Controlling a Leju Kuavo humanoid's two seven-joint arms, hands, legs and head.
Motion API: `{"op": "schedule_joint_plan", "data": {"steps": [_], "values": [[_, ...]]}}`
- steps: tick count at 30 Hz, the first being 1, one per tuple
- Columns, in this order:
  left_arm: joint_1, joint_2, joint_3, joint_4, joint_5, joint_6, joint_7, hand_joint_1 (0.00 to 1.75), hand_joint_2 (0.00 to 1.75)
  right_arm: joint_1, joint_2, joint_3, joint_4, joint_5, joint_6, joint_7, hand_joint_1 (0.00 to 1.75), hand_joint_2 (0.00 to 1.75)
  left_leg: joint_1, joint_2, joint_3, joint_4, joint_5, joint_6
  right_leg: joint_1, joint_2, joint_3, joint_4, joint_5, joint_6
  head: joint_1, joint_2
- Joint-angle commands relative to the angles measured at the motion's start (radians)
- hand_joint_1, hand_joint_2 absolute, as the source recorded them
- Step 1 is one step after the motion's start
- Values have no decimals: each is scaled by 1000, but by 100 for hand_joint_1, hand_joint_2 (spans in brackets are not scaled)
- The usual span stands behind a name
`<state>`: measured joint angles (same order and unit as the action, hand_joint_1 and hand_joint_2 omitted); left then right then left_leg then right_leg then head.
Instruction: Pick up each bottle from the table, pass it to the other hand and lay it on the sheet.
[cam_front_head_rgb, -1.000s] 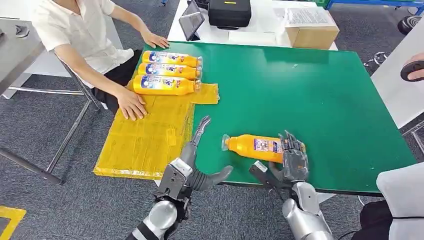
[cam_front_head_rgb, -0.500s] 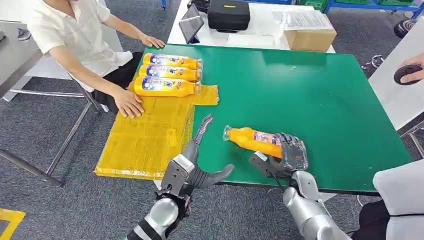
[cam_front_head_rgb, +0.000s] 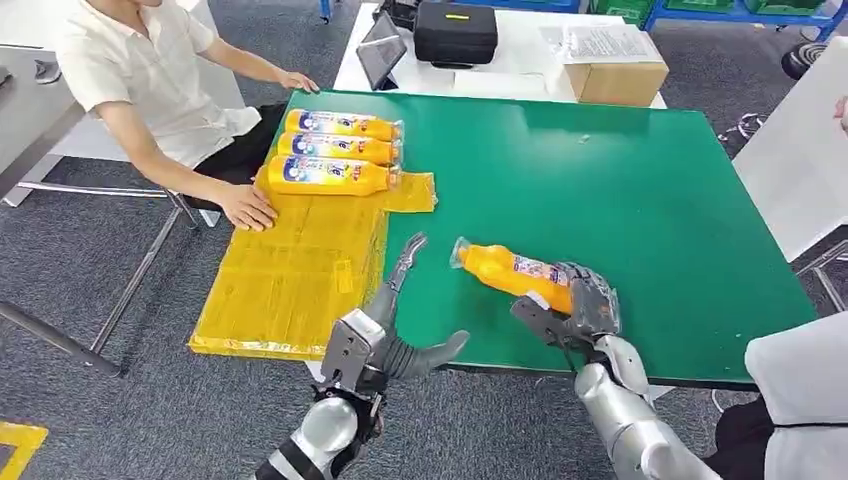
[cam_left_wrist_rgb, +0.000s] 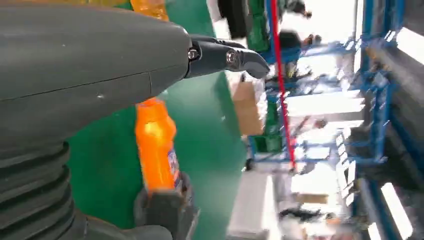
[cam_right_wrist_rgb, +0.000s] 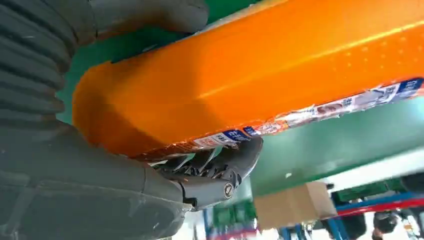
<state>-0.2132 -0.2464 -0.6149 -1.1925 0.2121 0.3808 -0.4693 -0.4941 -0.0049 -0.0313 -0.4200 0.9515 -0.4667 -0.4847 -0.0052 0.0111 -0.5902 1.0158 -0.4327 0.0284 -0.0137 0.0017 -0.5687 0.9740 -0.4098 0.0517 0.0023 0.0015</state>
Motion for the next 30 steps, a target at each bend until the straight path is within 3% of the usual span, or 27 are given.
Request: {"op": "schedule_joint_plan", "data": {"steps": [1, 3, 6, 10, 11, 15, 20, 24, 30], "values": [[96, 26, 77, -81, 26, 53, -73, 0, 175, 133, 100, -64, -62, -215, 172, -128, 175, 175, 2, 7, 3, -2, -1, -3, 2, 7, 2, -2, 1, -3, 0, 0], [141, 36, 132, -101, 69, 86, -134, 0, 175, 180, 105, -38, -161, -330, 184, -178, 175, 175, 2, 9, 7, -2, -2, -2, 2, 9, 2, -2, 2, -4, -2, 0], [231, 40, 233, -144, 147, 126, -171, 0, 175, 280, 101, 36, -374, -471, 188, -149, 173, 175, 4, 7, 7, -1, -3, -2, 4, 9, -7, -1, -1, -4, 0, 0], [294, 7, 298, -194, 316, 93, -85, 0, 175, 355, 87, 105, -571, -580, 189, -87, 164, 175, 5, 5, 5, -3, -4, -5, 4, 8, 1, -2, -2, -4, -1, 0], [303, 6, 294, -194, 405, 56, 12, 0, 175, 357, 89, 114, -591, -604, 189, -85, 161, 175, 5, 5, 5, -1, -4, -4, 4, 8, 2, -1, -3, -3, -1, 0], [258, 87, 209, -38, 627, -147, 176, 0, 175, 327, 87, 218, -621, -651, 203, -94, 161, 175, 4, 4, 0, -2, -4, -4, 3, 7, -2, 0, -3, -3, -1, 0], [239, 102, 183, -3, 621, -173, 156, 0, 175, 322, 85, 246, -618, -659, 197, -96, 161, 175, 3, 3, -8, -2, -4, -4, 3, 6, -10, 0, -3, -3, -1, 0], [174, 116, 93, 55, 537, -291, 129, 0, 175, 321, 101, 364, -656, -661, 251, -111, 157, 175, 4, -1, -12, -1, -2, -3, 3, 0, -11, 0, -3, -2, -1, 0], [143, 90, 87, 62, 409, -332, 82, 0, 175, 312, 119, 469, -642, -669, 277, -97, 161, 175, 4, -2, -16, -1, -2, -3, 3, 0, -15, 1, -3, -2, -1, 0]]}}
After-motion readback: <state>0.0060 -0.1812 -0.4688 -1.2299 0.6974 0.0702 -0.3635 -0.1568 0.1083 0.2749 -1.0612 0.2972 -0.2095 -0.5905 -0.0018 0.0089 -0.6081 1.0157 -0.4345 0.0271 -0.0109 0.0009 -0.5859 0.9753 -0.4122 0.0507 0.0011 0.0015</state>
